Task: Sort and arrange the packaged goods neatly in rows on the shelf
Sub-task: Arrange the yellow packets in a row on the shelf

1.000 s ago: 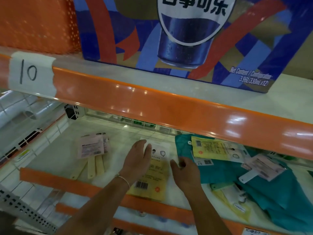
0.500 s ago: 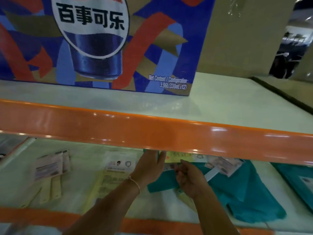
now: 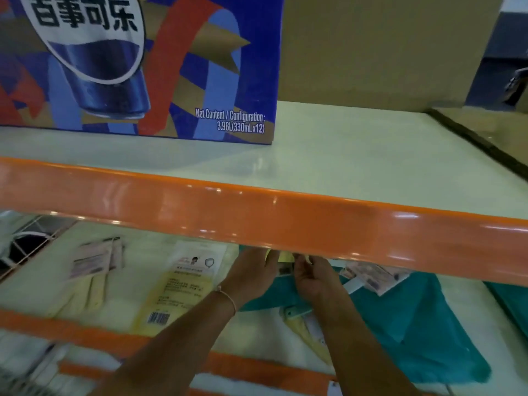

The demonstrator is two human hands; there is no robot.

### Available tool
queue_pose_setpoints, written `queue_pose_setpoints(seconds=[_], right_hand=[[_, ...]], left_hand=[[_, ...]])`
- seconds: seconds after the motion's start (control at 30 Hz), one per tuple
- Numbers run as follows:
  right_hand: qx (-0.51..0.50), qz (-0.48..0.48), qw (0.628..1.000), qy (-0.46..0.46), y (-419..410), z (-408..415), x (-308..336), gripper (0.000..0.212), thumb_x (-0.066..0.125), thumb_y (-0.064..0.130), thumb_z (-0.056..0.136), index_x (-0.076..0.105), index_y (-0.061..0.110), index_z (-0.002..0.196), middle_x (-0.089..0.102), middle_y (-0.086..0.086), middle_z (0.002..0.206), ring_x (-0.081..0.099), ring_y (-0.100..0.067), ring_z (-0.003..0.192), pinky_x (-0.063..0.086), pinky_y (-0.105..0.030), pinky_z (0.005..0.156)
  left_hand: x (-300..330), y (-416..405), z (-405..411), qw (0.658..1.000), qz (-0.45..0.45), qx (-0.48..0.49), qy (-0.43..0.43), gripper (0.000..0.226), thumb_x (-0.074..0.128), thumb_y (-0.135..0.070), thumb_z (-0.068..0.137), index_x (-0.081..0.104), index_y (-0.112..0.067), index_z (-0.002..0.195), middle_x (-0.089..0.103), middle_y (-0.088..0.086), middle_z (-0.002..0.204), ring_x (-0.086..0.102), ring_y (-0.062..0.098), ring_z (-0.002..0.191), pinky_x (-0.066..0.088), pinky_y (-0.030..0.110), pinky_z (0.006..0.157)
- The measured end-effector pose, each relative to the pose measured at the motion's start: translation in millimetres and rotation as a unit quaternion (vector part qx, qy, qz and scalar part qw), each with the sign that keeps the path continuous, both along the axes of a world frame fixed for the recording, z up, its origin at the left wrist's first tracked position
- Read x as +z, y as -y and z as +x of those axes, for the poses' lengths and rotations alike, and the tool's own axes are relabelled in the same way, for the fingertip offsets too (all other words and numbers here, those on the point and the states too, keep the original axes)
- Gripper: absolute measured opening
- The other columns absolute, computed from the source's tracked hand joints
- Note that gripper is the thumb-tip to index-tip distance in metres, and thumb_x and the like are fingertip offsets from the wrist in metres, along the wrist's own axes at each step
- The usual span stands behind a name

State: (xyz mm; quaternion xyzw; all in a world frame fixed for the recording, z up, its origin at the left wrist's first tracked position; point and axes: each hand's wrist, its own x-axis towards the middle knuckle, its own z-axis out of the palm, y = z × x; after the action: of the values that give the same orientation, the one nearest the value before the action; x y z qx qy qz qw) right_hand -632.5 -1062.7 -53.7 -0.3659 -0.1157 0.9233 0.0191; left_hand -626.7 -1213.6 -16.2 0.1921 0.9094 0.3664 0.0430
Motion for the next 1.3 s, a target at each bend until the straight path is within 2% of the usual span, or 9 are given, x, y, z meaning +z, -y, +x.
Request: queue_pose_setpoints(seconds=[0.27, 0.53, 0.67, 0.8, 0.9, 1.0, 1.1, 1.2, 1.3], right_hand=[[0.111, 0.144, 0.983, 0.032, -3.7, 4.3, 1.3, 0.011, 0.052, 0.015, 0.098, 0.057, 0.011, 0.09, 0.058, -0.004, 0.077, 0.053, -0.01, 0.038, 0.038, -0.015, 0.031], [0.087, 0.217, 0.972, -0.037, 2.3, 28.6, 15.9, 0.017, 0.051, 0.016, 0.098, 0.055, 0.01, 0.083, 0.059, -0.007, 0.071, 0.06, -0.022, 0.072, 0.056, -0.028, 0.053], [0.113, 0.227, 0.963, -0.094, 9.5, 42.2, 24.5, 0.019, 0.047, 0.014, 0.095, 0.055, 0.009, 0.078, 0.055, -0.01, 0.074, 0.057, -0.026, 0.078, 0.058, -0.038, 0.068], [0.189, 0.223, 0.943, -0.158, 26.8, 60.6, 38.6, 0.017, 0.049, 0.014, 0.072, 0.063, 0.007, 0.079, 0.062, -0.018, 0.09, 0.064, -0.035, 0.08, 0.052, -0.043, 0.072], [0.258, 0.223, 0.921, -0.187, 42.3, 72.4, 57.5, 0.023, 0.053, 0.02, 0.069, 0.066, 0.002, 0.078, 0.067, -0.019, 0.075, 0.068, -0.034, 0.064, 0.057, -0.042, 0.061], [0.272, 0.244, 0.918, -0.155, 58.5, 75.6, 61.1, 0.024, 0.052, 0.02, 0.078, 0.057, -0.002, 0.083, 0.066, -0.019, 0.067, 0.066, -0.032, 0.055, 0.055, -0.034, 0.047], [0.283, 0.258, 0.911, -0.151, 79.6, 75.4, 62.0, 0.062, 0.078, 0.029, 0.04, 0.062, -0.004, 0.09, 0.066, -0.025, 0.084, 0.067, -0.038, 0.066, 0.057, -0.042, 0.056], [0.278, 0.228, 0.92, -0.153, 90.8, 79.4, 63.3, 0.031, 0.046, 0.018, 0.078, 0.063, -0.006, 0.088, 0.068, -0.026, 0.074, 0.068, -0.037, 0.057, 0.055, -0.039, 0.044], [0.286, 0.3, 0.902, -0.123, 106.7, 80.7, 54.5, 0.035, 0.04, 0.018, 0.094, 0.063, -0.003, 0.109, 0.071, -0.026, 0.094, 0.071, -0.038, 0.078, 0.058, -0.042, 0.062]], left_hand=[[-11.1, 13.5, 11.5, 0.996, 0.037, 0.08, -0.004, 0.023, 0.035, -0.032, 0.101, 0.05, -0.021, 0.087, 0.047, -0.005, 0.071, 0.046, 0.012, 0.061, 0.037, 0.026, 0.051], [-4.8, 43.3, 9.0, 0.959, 0.178, 0.22, -0.014, 0.037, 0.032, -0.033, 0.103, 0.049, -0.016, 0.075, 0.046, -0.001, 0.065, 0.042, 0.014, 0.059, 0.032, 0.031, 0.057], [-1.9, 67.7, -2.5, 0.908, 0.298, 0.279, 0.093, 0.036, 0.04, -0.033, 0.101, 0.061, -0.004, 0.097, 0.063, 0.005, 0.084, 0.059, 0.021, 0.08, 0.049, 0.041, 0.08], [13.7, 80.8, -5.0, 0.843, 0.388, 0.207, 0.31, 0.036, 0.043, -0.037, 0.102, 0.059, -0.005, 0.106, 0.068, 0.007, 0.077, 0.064, 0.012, 0.056, 0.05, 0.027, 0.057], [18.0, 90.8, -4.4, 0.812, 0.387, 0.133, 0.416, 0.053, 0.051, -0.048, 0.095, 0.061, 0.002, 0.112, 0.069, 0.012, 0.079, 0.065, 0.022, 0.056, 0.053, 0.032, 0.059], [14.0, 98.8, -7.0, 0.833, 0.348, 0.088, 0.421, 0.058, 0.057, -0.049, 0.091, 0.064, 0.003, 0.115, 0.069, 0.018, 0.095, 0.067, 0.028, 0.073, 0.054, 0.037, 0.068], [9.1, 106.7, -9.6, 0.853, 0.329, 0.079, 0.398, 0.04, 0.062, -0.033, 0.092, 0.067, 0.004, 0.106, 0.069, 0.02, 0.095, 0.067, 0.033, 0.085, 0.054, 0.042, 0.077], [5.6, 112.6, -10.9, 0.864, 0.321, 0.089, 0.378, 0.027, 0.061, -0.024, 0.092, 0.066, 0.002, 0.095, 0.07, 0.024, 0.093, 0.069, 0.038, 0.086, 0.055, 0.047, 0.077], [0.0, 124.3, -18.0, 0.879, 0.313, 0.127, 0.337, 0.026, 0.061, -0.025, 0.092, 0.064, 0.0, 0.086, 0.07, 0.026, 0.09, 0.069, 0.04, 0.08, 0.056, 0.048, 0.074]])
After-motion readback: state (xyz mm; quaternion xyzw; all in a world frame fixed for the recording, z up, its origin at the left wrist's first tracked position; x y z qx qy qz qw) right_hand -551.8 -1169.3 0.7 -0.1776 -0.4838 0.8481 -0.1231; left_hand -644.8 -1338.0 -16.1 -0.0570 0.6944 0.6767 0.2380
